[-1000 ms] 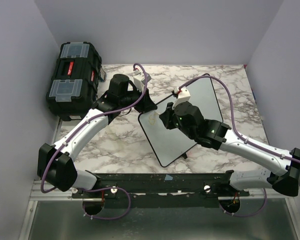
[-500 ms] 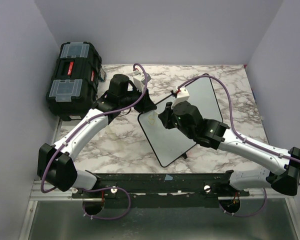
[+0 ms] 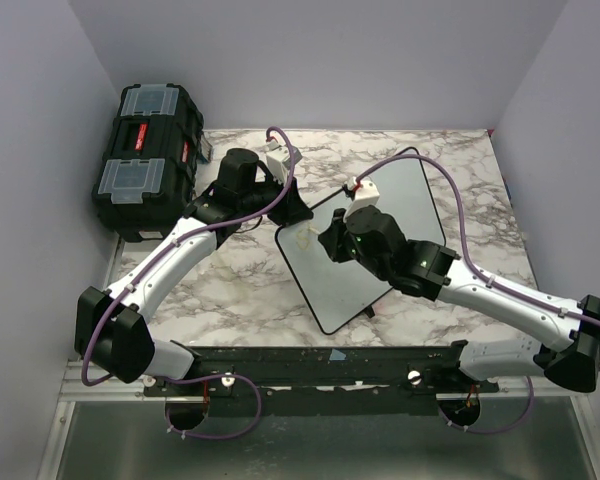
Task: Write a sentence on the whiteboard
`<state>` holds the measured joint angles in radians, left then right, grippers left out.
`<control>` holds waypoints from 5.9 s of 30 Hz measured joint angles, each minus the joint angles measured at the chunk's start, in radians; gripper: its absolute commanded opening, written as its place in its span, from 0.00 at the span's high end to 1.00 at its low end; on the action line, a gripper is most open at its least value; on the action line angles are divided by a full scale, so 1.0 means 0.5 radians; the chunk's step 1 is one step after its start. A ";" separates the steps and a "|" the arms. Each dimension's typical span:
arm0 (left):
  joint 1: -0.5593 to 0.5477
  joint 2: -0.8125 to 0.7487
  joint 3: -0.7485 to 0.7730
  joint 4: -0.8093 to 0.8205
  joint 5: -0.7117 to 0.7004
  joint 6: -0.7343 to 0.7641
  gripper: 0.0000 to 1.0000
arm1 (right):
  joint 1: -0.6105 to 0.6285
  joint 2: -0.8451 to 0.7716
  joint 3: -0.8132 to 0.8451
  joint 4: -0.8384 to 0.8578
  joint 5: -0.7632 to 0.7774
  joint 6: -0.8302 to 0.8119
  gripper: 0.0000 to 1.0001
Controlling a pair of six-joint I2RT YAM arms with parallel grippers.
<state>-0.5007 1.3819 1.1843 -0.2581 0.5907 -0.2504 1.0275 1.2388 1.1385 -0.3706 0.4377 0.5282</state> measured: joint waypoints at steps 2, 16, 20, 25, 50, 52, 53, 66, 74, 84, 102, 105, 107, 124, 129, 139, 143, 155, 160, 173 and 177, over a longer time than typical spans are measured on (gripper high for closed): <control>0.000 0.000 0.000 0.000 0.000 0.001 1.00 | 0.000 -0.018 -0.027 -0.010 -0.012 0.012 0.99; 0.000 0.001 0.000 -0.005 -0.007 0.006 1.00 | 0.000 -0.093 -0.143 -0.072 -0.034 0.085 0.99; 0.000 0.001 0.000 -0.005 -0.007 0.007 1.00 | 0.000 -0.095 -0.144 -0.072 -0.033 0.095 0.99; 0.000 0.000 0.000 -0.005 -0.008 0.008 1.00 | 0.001 -0.095 -0.144 -0.086 -0.018 0.095 0.99; -0.017 0.000 0.012 0.004 0.001 0.021 1.00 | 0.002 -0.186 -0.063 -0.171 0.224 0.041 0.99; -0.018 0.001 0.014 0.004 0.001 0.021 1.00 | 0.002 -0.246 -0.069 -0.159 0.258 0.041 0.99; -0.019 0.000 0.014 0.004 0.001 0.021 1.00 | 0.001 -0.266 -0.069 -0.147 0.272 0.041 0.99; -0.021 0.000 0.018 0.002 0.003 0.021 1.00 | 0.000 -0.165 -0.069 -0.079 0.280 0.041 0.99; -0.021 0.000 0.018 0.002 0.004 0.021 1.00 | 0.000 -0.132 -0.082 -0.038 0.241 0.043 0.99; -0.021 0.000 0.018 0.001 0.007 0.021 1.00 | 0.000 -0.111 -0.119 -0.024 0.230 0.050 0.99; -0.018 0.000 0.018 -0.013 -0.008 0.021 1.00 | -0.005 -0.069 -0.101 -0.063 0.361 0.089 0.99; -0.017 0.000 0.018 -0.014 -0.008 0.021 1.00 | -0.007 -0.049 -0.073 -0.072 0.391 0.086 0.99; -0.016 0.000 0.018 -0.013 -0.008 0.021 1.00 | -0.013 -0.033 -0.050 -0.073 0.405 0.079 0.99; -0.007 0.000 0.018 -0.038 -0.031 0.019 1.00 | -0.021 0.041 0.034 -0.037 0.282 -0.011 0.99; -0.007 0.001 0.018 -0.039 -0.033 0.012 1.00 | -0.021 0.018 0.008 -0.018 0.210 0.000 0.99; -0.007 0.001 0.018 -0.038 -0.038 0.005 1.00 | -0.021 -0.082 -0.142 0.004 0.150 0.076 0.99; -0.007 0.001 0.018 -0.037 -0.038 0.005 1.00 | -0.021 -0.103 -0.174 0.000 0.152 0.098 0.99; -0.007 0.001 0.018 -0.035 -0.037 -0.003 1.00 | -0.021 -0.103 -0.174 -0.094 0.283 0.099 0.99; -0.008 0.001 0.018 -0.029 -0.037 -0.011 1.00 | -0.021 -0.103 -0.174 -0.114 0.343 0.084 1.00; -0.028 0.000 0.018 0.020 -0.005 -0.019 1.00 | -0.021 -0.187 -0.105 -0.183 0.352 0.043 0.99; -0.028 0.000 0.018 0.020 -0.005 -0.019 1.00 | -0.021 -0.190 -0.011 -0.184 0.353 0.039 0.99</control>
<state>-0.5148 1.3819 1.1931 -0.2481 0.5884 -0.2600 1.0168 1.1439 1.1328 -0.4625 0.6144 0.5476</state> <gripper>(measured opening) 0.122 0.117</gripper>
